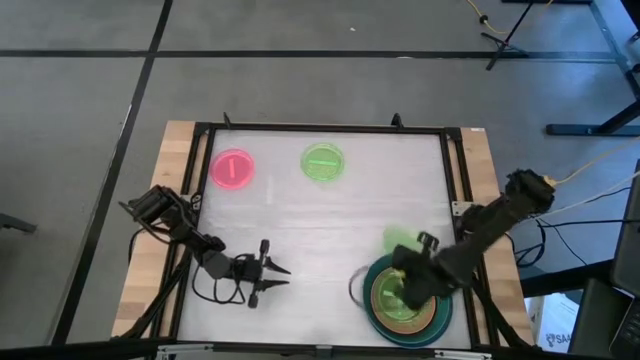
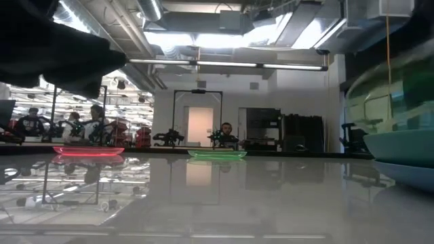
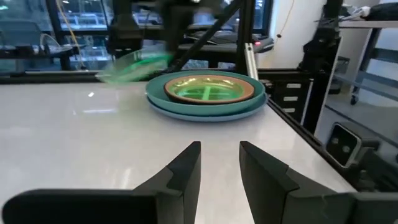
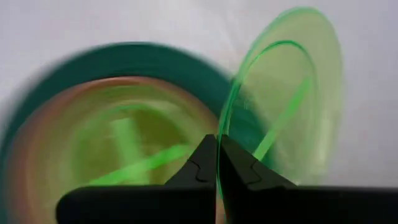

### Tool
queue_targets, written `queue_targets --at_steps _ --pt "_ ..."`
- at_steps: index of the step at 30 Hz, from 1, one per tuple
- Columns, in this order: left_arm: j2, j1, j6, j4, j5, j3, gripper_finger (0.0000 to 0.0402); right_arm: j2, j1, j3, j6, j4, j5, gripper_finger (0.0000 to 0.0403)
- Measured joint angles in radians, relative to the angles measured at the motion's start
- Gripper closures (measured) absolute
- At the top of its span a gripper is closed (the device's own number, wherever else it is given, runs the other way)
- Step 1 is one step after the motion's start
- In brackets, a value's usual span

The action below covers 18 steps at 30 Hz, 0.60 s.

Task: Stack plastic plates
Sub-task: Stack the green plate on top of the green plate

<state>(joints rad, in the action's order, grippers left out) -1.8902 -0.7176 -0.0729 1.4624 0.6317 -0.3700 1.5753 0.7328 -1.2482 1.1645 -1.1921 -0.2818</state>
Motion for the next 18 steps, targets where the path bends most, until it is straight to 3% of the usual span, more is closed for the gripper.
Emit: queue_targets --at_steps 9,18 --pt "0.000 0.076 0.006 -0.027 -0.001 -0.070 0.0298 0.027 0.277 -0.049 0.177 0.288 -0.100 0.0403" --pt "0.000 0.176 0.009 -0.040 -0.018 -0.144 0.0298 0.172 0.328 -0.049 0.193 0.282 -0.126 0.0399"
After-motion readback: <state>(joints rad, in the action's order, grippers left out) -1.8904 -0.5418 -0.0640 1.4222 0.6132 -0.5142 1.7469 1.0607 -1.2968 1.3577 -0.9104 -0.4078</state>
